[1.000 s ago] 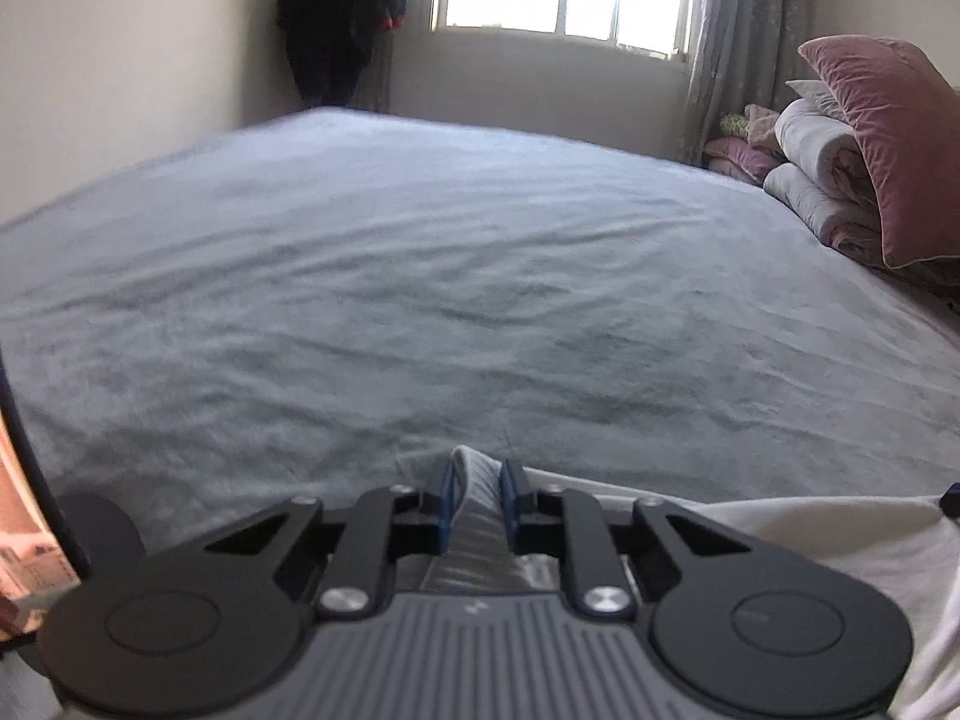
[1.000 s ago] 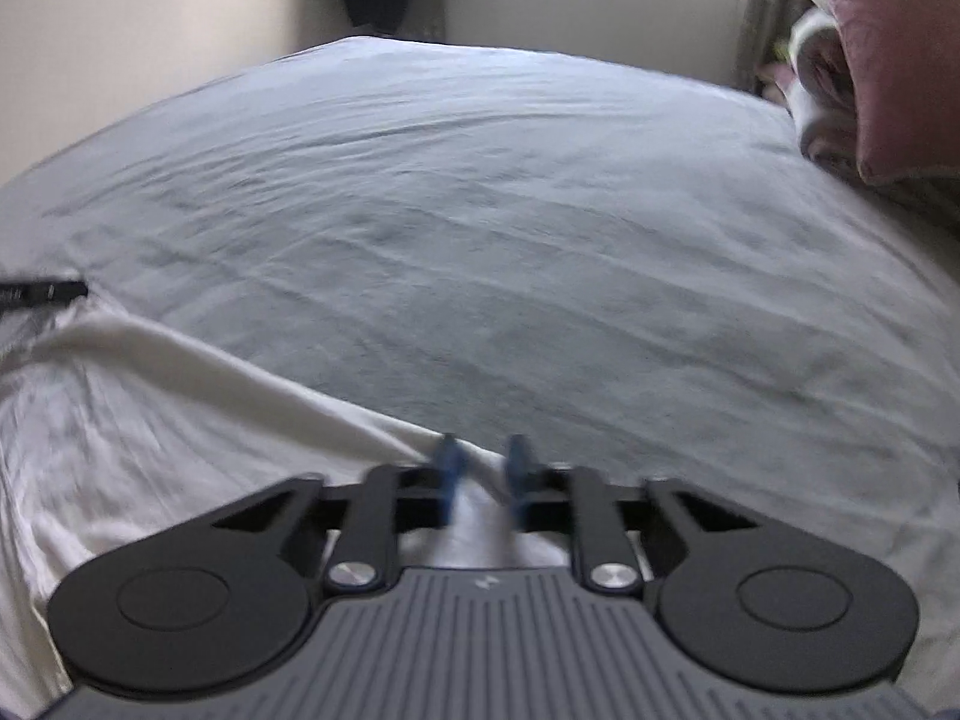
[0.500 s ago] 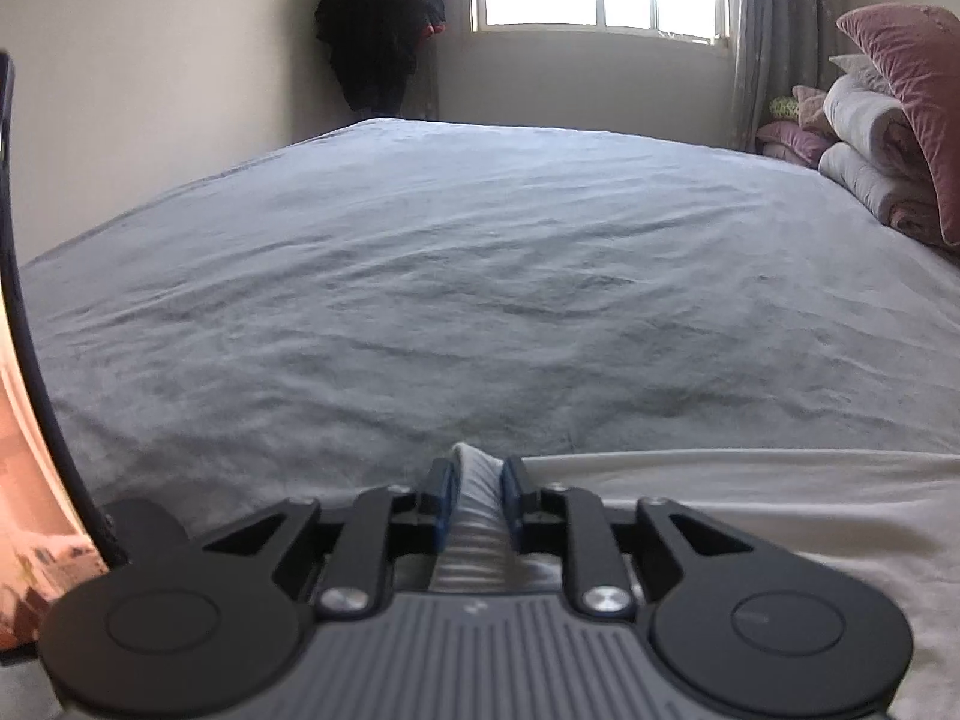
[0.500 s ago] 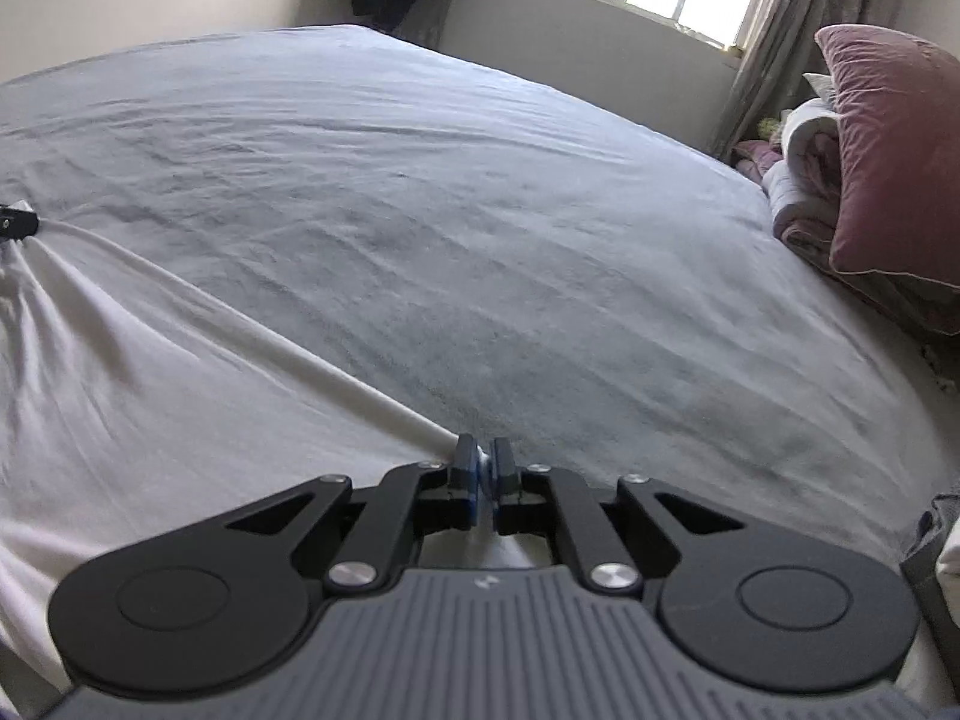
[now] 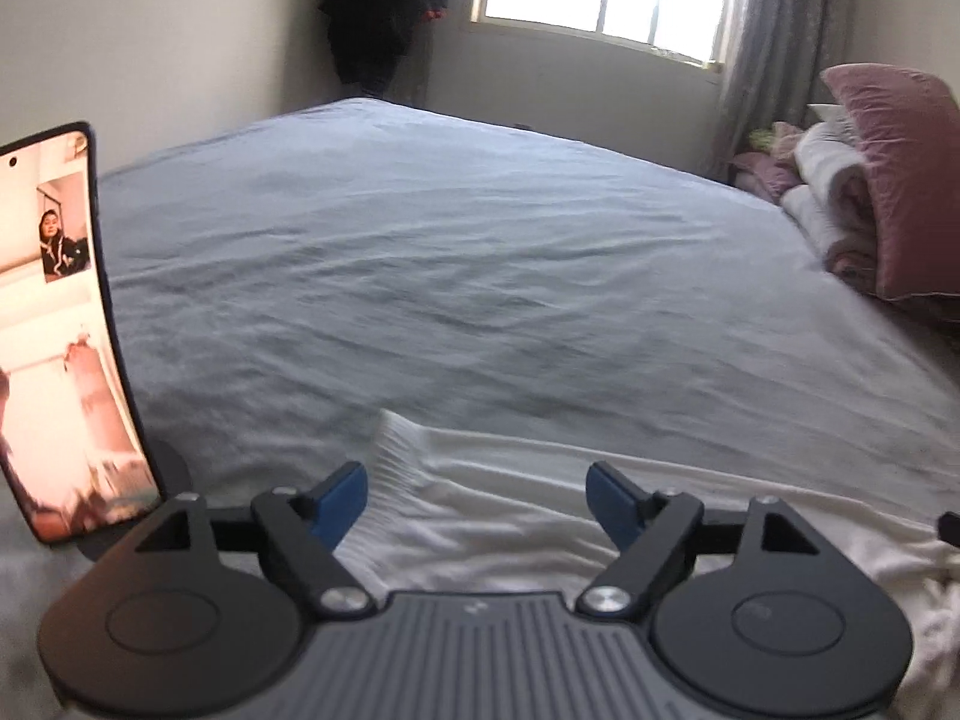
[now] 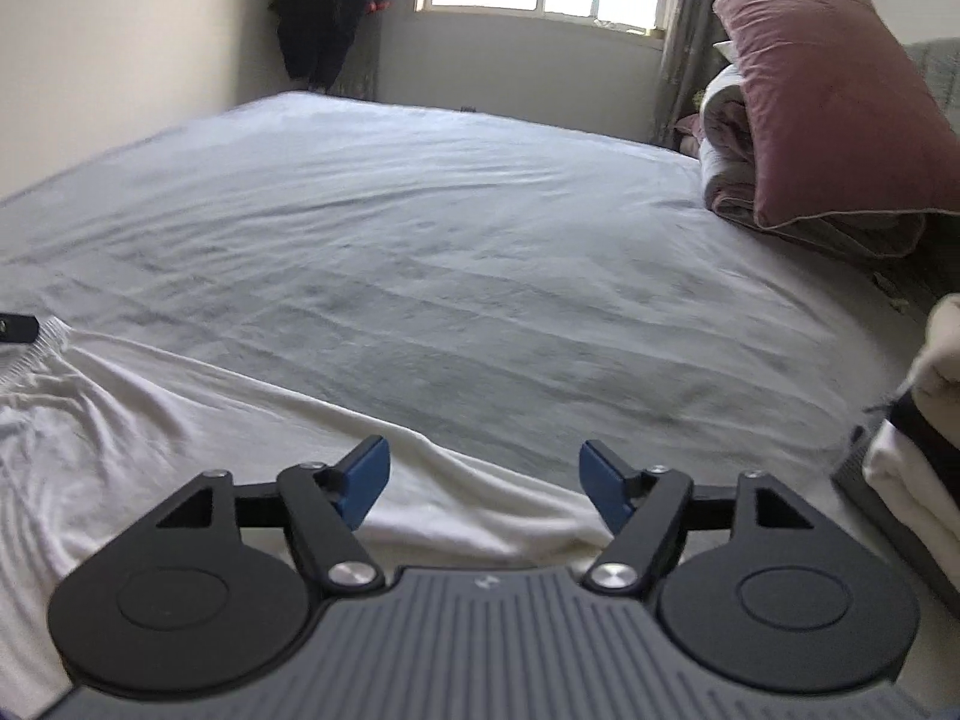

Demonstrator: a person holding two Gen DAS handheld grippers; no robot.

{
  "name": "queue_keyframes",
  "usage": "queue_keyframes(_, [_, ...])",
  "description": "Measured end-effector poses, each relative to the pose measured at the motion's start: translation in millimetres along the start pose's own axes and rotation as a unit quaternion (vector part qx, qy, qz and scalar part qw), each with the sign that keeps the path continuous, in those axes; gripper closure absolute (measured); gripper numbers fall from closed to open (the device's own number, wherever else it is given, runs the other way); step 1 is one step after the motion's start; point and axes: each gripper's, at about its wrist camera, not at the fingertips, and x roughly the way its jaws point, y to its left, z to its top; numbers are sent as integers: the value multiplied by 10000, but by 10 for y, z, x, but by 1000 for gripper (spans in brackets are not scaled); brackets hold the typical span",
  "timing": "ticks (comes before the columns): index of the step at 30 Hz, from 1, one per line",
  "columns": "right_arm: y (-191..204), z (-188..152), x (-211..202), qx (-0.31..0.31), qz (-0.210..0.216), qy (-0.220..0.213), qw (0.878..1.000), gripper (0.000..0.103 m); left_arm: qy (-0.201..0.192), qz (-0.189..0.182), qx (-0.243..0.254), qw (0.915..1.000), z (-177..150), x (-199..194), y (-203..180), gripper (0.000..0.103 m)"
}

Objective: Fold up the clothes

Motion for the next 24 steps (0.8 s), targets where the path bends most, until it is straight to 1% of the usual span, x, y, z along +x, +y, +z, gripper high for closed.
queue_keyframes(4, [-106, -90, -212, 212, 46, 20, 9998, 27, 190, -351, -140, 9991, -113, -153, -198, 21])
queue_keyframes(7, [-198, -158, -330, 404, 104, 37, 9991, 26, 417, -611, -169, 9971, -204, -204, -385, 20])
queue_keyframes(10, [-294, -228, -440, 612, 165, 60, 9980, 22, 519, -858, -77, 9949, -315, -222, -582, 18])
queue_keyframes(14, [-403, -368, -463, 919, 206, 139, 9955, 17, 526, -1155, 57, 9919, -491, -184, -796, 17])
queue_keyframes(15, [-426, -407, -460, 990, 214, 160, 9947, 14, 513, -1202, 83, 9914, -547, -167, -855, 17])
queue_keyframes(17, [-472, -495, -444, 1147, 241, 190, 9929, 12, 598, -1229, 153, 9905, -617, -99, -951, 17])
queue_keyframes(20, [-535, -695, -362, 1402, 354, 176, 9893, 12, 715, -1262, 264, 9891, -621, 1, -1074, 17])
queue_keyframes(23, [-474, -705, -169, 1378, 341, 586, 9881, 11, 764, -1314, 303, 9879, -605, 59, -1152, 17])
queue_keyframes(24, [-432, -686, -135, 1284, 330, 585, 9894, 11, 779, -1354, 325, 9872, -605, 70, -1177, 17])
